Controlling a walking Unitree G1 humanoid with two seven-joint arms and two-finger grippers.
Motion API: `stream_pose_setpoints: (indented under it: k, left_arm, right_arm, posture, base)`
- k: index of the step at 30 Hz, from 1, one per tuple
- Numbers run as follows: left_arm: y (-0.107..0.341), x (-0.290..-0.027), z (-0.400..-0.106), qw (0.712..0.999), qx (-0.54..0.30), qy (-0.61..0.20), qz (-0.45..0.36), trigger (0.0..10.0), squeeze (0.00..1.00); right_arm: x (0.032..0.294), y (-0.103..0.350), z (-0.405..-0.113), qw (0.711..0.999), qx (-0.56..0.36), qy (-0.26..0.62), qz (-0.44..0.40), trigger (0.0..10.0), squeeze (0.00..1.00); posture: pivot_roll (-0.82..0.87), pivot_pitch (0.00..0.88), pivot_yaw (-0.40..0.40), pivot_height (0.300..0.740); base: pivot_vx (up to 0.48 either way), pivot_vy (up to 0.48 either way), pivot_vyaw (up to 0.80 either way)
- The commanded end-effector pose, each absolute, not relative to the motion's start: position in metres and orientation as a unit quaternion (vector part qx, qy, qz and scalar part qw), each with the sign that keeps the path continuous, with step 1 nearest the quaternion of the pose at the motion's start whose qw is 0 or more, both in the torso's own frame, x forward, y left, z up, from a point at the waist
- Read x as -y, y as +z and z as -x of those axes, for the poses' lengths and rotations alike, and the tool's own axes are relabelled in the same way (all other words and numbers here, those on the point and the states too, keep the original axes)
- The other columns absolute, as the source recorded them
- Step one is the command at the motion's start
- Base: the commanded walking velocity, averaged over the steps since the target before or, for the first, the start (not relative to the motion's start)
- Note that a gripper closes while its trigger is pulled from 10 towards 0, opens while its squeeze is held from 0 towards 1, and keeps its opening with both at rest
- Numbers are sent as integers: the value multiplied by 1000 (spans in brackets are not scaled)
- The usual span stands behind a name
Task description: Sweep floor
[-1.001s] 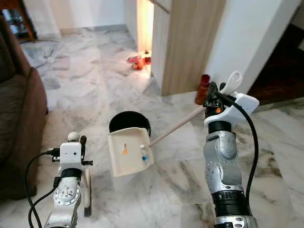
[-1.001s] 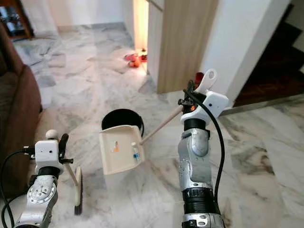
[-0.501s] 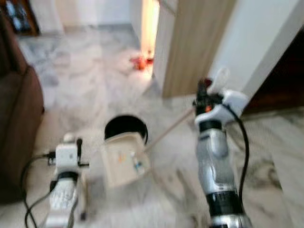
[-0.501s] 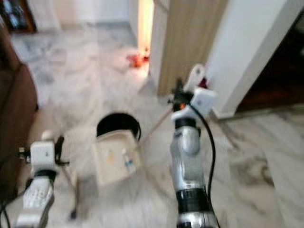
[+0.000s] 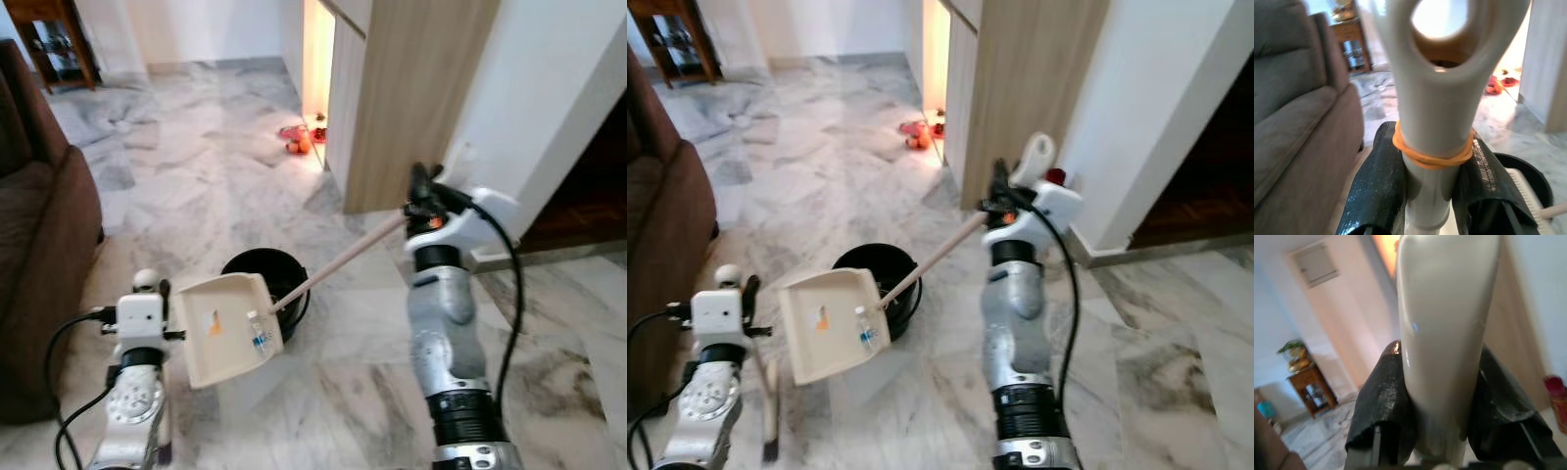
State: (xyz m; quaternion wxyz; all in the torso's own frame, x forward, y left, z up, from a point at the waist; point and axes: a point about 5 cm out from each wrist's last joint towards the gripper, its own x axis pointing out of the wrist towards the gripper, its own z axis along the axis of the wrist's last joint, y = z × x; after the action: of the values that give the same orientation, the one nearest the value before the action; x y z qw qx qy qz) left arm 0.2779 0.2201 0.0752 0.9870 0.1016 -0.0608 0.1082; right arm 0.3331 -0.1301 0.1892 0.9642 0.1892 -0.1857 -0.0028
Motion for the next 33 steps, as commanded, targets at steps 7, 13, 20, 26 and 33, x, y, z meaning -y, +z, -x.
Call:
stream_pose_setpoints:
  k: [7,13,20,26,33]
  left_arm:
    - [81,-227,-278,984,75,114,-113,10000,0]
    - [81,-226,-279,984,76,113,-111,10000,0]
    - [81,-225,-279,984,77,115,-110,10000,0]
    - [81,-225,-279,984,78,116,-109,10000,0]
    - [80,-225,-279,984,77,118,-108,10000,0]
  right_arm:
    - [121,215,-331,949,238,17,-205,10000,0]
    - [121,222,-331,945,250,17,-211,10000,0]
    - [121,232,-330,940,266,25,-214,10000,0]
    - [119,233,-330,940,268,30,-208,10000,0]
    - [119,233,-330,940,266,34,-212,10000,0]
  posture:
    - [164,0,-25,740]
    - [166,0,-27,740]
    - [166,0,-29,740]
    - [168,0,-33,740]
    - [167,0,-37,740]
  base:
    - [274,0,0]
    - [276,0,0]
    - [277,0,0]
    - [276,0,70]
    - [277,0,252]
